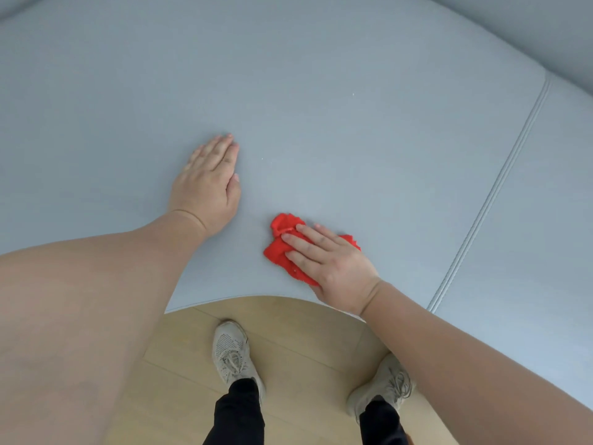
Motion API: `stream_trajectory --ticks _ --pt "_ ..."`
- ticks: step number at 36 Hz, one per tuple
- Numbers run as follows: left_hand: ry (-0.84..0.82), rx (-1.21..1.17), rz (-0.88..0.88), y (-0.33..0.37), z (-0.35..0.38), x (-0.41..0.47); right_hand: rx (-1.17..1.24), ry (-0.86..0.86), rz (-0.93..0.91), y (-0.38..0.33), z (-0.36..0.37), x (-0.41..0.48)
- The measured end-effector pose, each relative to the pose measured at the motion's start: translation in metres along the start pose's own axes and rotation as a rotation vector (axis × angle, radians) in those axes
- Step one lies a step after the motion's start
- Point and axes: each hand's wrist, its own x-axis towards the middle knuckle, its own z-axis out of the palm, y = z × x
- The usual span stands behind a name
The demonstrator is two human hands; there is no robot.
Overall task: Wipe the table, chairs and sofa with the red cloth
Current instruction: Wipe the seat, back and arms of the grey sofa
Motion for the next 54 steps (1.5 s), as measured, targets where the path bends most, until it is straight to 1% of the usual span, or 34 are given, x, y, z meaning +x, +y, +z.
stream_trajectory --ticks 2,5,7,9,12,16,17,22,24,28,30,33,36,40,43,45,48,50,54 --pt "-0.002 0.003 0.001 -0.003 0.0 0.003 0.012 0.012 0.019 0.007 -0.003 0.008" --pt "0.0 0.012 0.01 -0.01 0.0 0.01 -0.038 0.081 0.187 0.035 -0.011 0.037" --pt "0.016 0.012 0.003 -0.013 -0.002 0.019 -0.078 0.085 0.263 0.053 -0.016 0.054" --pt "0.034 0.002 -0.011 -0.014 -0.002 0.029 -0.083 0.065 0.25 0.059 -0.017 0.061" --pt "0.034 -0.013 -0.031 -0.017 0.003 0.033 -0.051 0.08 0.235 0.058 -0.014 0.058" --pt "0.068 -0.019 -0.006 -0.02 0.011 0.033 -0.075 0.119 0.208 0.069 -0.016 0.063" --pt "0.079 -0.022 -0.003 -0.021 0.012 0.034 -0.094 0.128 0.221 0.075 -0.018 0.067" --pt "0.076 -0.03 0.022 -0.023 0.015 0.035 -0.147 0.145 0.395 0.127 -0.034 0.105" --pt "0.078 -0.025 0.035 -0.024 0.016 0.036 -0.167 0.148 0.378 0.138 -0.034 0.11" --pt "0.076 -0.024 0.049 -0.025 0.017 0.036 -0.176 0.21 0.321 0.147 -0.035 0.11" --pt "0.073 -0.029 0.058 -0.025 0.018 0.035 -0.212 0.2 0.365 0.169 -0.044 0.118" --pt "0.089 -0.033 0.062 -0.026 0.019 0.035 -0.249 0.193 0.489 0.219 -0.063 0.129" --pt "0.105 -0.032 0.063 -0.026 0.021 0.034 -0.223 0.215 0.531 0.254 -0.071 0.131" --pt "0.092 -0.018 0.066 -0.026 0.021 0.034 -0.172 0.288 0.506 0.258 -0.067 0.132" --pt "0.076 -0.006 0.051 -0.026 0.02 0.034 -0.145 0.309 0.49 0.266 -0.068 0.131" --pt "0.072 -0.001 0.045 -0.026 0.02 0.033 -0.133 0.311 0.53 0.279 -0.074 0.135" --pt "0.078 0.006 0.044 -0.026 0.02 0.034 -0.087 0.307 0.639 0.303 -0.091 0.149" --pt "0.077 0.009 0.041 -0.026 0.021 0.034 -0.115 0.284 0.709 0.322 -0.099 0.158" --pt "0.071 0.018 0.04 -0.027 0.023 0.034 -0.152 0.263 0.731 0.348 -0.103 0.171"
